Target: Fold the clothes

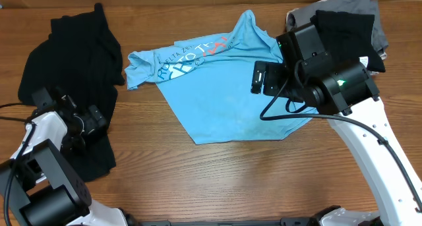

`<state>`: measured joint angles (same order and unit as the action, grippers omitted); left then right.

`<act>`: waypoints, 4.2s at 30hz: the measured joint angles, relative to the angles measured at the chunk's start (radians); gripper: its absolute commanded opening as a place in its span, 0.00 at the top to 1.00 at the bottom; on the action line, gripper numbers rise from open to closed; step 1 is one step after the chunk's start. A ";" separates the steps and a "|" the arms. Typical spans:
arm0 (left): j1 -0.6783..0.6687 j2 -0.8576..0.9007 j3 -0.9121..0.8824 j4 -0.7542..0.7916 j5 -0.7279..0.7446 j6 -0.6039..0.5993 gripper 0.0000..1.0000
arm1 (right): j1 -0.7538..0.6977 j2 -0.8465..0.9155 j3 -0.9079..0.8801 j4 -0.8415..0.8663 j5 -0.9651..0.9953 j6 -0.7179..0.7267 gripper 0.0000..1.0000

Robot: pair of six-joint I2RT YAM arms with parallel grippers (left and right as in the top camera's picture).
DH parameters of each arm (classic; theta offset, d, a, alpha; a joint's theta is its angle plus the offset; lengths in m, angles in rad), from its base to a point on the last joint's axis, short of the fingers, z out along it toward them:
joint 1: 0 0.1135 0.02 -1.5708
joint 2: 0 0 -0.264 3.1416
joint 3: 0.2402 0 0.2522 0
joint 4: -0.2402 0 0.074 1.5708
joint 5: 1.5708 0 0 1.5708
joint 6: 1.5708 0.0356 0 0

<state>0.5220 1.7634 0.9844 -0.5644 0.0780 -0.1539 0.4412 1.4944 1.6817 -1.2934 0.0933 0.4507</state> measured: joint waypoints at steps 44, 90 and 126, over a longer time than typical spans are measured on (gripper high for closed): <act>-0.496 0.382 0.570 -0.179 -0.083 0.420 0.44 | 0.000 0.000 0.000 0.077 0.000 -0.006 0.00; -0.503 0.402 1.903 -1.013 0.136 0.217 0.96 | 0.000 0.057 -0.570 0.266 -0.319 -0.005 0.15; -0.503 0.402 1.905 -1.038 0.089 0.170 0.96 | -0.018 0.137 -0.873 0.728 -0.080 0.237 0.96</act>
<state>0.0193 2.1651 2.8891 -1.6020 0.1673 0.0162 0.4229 1.6310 0.8085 -0.5655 0.0128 0.6880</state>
